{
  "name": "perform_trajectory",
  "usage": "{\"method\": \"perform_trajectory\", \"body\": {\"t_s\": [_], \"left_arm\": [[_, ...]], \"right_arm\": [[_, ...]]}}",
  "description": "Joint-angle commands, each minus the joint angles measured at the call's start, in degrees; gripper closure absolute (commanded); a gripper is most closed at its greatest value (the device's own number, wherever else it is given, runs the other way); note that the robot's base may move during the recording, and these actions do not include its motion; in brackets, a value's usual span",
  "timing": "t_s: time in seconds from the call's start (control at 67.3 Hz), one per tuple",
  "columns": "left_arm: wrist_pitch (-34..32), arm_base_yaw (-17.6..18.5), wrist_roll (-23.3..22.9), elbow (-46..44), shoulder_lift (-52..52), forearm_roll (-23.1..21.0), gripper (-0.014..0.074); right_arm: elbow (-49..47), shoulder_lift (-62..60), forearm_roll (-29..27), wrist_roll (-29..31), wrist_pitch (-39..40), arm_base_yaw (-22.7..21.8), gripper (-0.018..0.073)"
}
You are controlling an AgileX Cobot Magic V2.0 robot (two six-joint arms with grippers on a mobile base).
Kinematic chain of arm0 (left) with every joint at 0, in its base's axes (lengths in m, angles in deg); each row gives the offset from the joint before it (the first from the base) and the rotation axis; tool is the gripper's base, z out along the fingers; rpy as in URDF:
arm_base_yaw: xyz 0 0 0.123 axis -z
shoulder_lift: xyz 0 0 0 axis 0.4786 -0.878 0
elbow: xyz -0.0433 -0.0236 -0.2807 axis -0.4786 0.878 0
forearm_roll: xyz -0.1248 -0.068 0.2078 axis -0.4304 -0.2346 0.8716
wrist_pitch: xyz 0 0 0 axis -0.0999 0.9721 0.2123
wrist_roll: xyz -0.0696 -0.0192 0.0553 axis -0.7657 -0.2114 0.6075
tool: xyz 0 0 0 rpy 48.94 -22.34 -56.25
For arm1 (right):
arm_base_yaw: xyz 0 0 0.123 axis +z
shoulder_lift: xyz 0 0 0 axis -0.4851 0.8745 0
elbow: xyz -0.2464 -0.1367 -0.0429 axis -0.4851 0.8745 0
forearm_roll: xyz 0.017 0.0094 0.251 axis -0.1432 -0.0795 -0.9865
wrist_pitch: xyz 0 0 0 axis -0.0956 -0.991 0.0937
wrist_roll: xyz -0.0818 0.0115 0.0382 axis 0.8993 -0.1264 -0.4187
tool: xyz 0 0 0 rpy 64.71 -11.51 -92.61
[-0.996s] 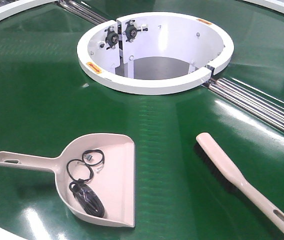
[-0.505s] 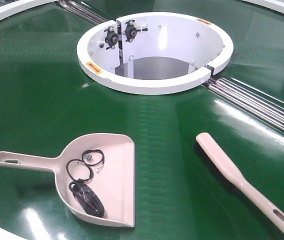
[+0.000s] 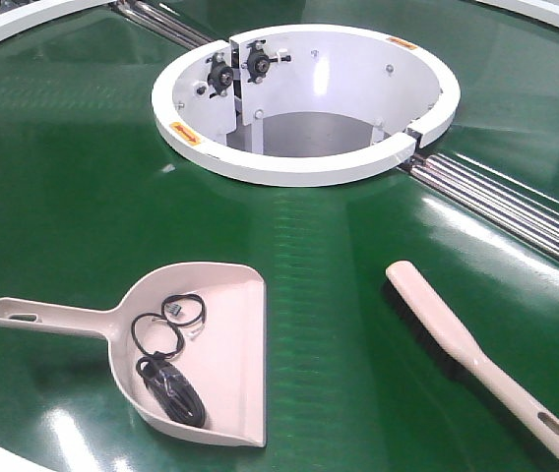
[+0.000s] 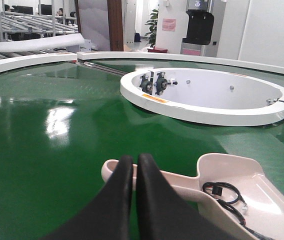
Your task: Clean and inspect green conveyor with broom and dustpan
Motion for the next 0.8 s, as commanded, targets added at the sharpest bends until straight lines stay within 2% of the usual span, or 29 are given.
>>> {"method": "perform_trajectory", "body": {"t_s": [0.0,0.788], "left_arm": [[-4.0,0.5,-0.6,1.7,0.8,0.0,0.0604],[-4.0,0.5,-0.6,1.8,0.8,0.1,0.0604]], "right_arm": [[1.2,-1.0,0.8,0.4,3.9,0.6,0.0569],[1.2,-1.0,0.4,0.4,4.4,0.6,0.0569]]}}
